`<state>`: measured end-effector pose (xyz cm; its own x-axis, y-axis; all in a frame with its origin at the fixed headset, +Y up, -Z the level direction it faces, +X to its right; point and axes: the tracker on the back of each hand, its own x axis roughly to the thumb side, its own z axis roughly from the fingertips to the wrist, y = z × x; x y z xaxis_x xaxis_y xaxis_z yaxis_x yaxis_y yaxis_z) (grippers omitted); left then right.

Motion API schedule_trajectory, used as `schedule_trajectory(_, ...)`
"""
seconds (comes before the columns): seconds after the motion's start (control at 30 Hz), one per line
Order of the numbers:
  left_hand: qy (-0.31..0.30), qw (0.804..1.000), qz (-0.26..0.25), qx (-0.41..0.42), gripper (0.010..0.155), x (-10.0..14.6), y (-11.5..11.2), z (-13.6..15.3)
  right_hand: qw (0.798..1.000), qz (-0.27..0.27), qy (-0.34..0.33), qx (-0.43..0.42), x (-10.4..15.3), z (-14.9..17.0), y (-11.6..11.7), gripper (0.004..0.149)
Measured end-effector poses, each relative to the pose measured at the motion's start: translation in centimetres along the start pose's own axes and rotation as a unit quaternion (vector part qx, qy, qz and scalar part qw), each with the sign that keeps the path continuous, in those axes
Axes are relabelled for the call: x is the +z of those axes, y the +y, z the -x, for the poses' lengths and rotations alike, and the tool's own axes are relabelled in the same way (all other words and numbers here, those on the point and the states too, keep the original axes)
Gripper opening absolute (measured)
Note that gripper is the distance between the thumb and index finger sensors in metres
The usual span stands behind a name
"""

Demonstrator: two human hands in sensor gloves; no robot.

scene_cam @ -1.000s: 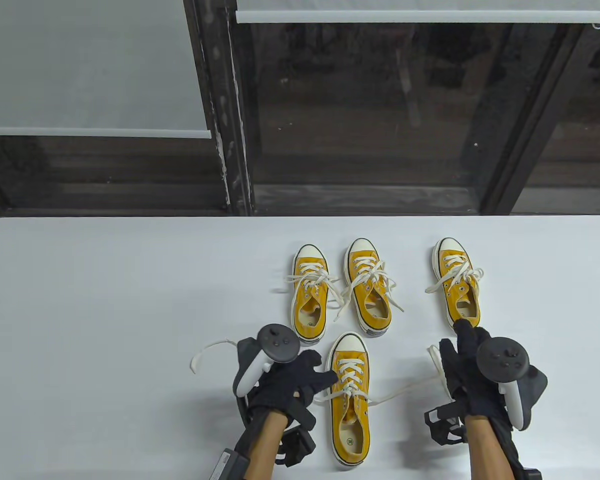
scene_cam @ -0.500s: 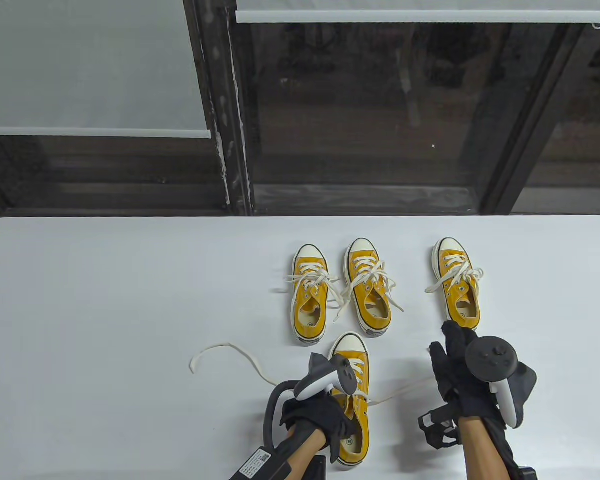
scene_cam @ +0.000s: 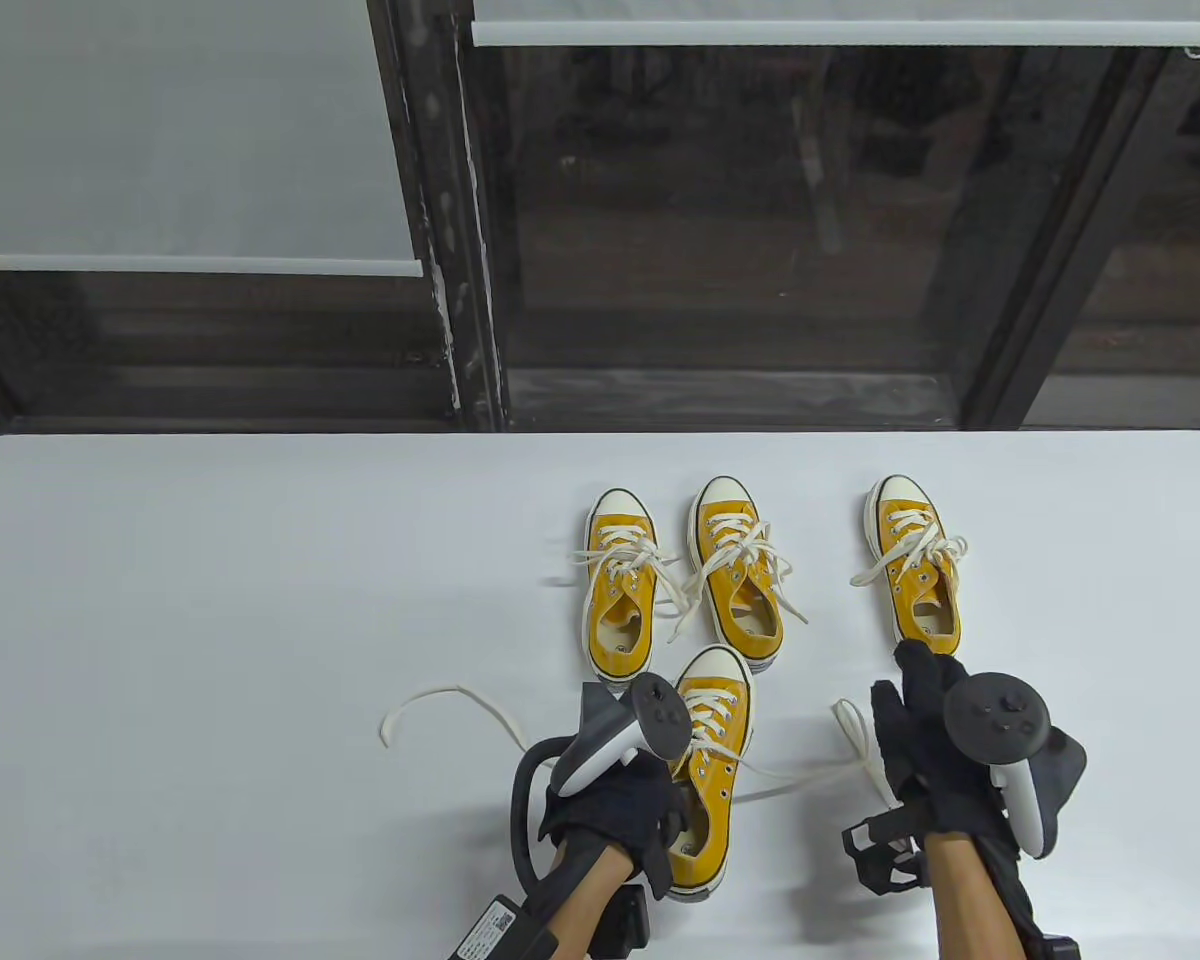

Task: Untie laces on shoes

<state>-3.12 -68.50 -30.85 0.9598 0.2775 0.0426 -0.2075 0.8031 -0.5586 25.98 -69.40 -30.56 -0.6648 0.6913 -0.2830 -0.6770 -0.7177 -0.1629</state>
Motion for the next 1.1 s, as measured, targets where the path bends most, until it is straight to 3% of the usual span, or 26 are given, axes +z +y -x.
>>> schedule_trajectory(0.3,0.007,0.988,-0.147,0.052,0.048,5.3,6.9,1.1,1.000,-0.001,-0.007,-0.005,0.0,-0.2,-0.1,0.060)
schedule_trajectory(0.53,0.076,0.974,-0.189,0.096,0.048,5.9,10.6,4.4,1.000,-0.007,-0.015,-0.013,0.2,-0.4,0.0,0.060)
schedule_trajectory(0.8,0.191,0.958,-0.168,0.132,0.048,1.2,11.0,9.9,1.000,-0.014,-0.023,-0.010,0.3,-0.6,0.4,0.060)
schedule_trajectory(1.1,0.270,0.949,-0.100,0.128,0.049,-6.7,9.2,13.4,0.999,-0.022,-0.023,-0.002,0.4,-0.9,0.7,0.060)
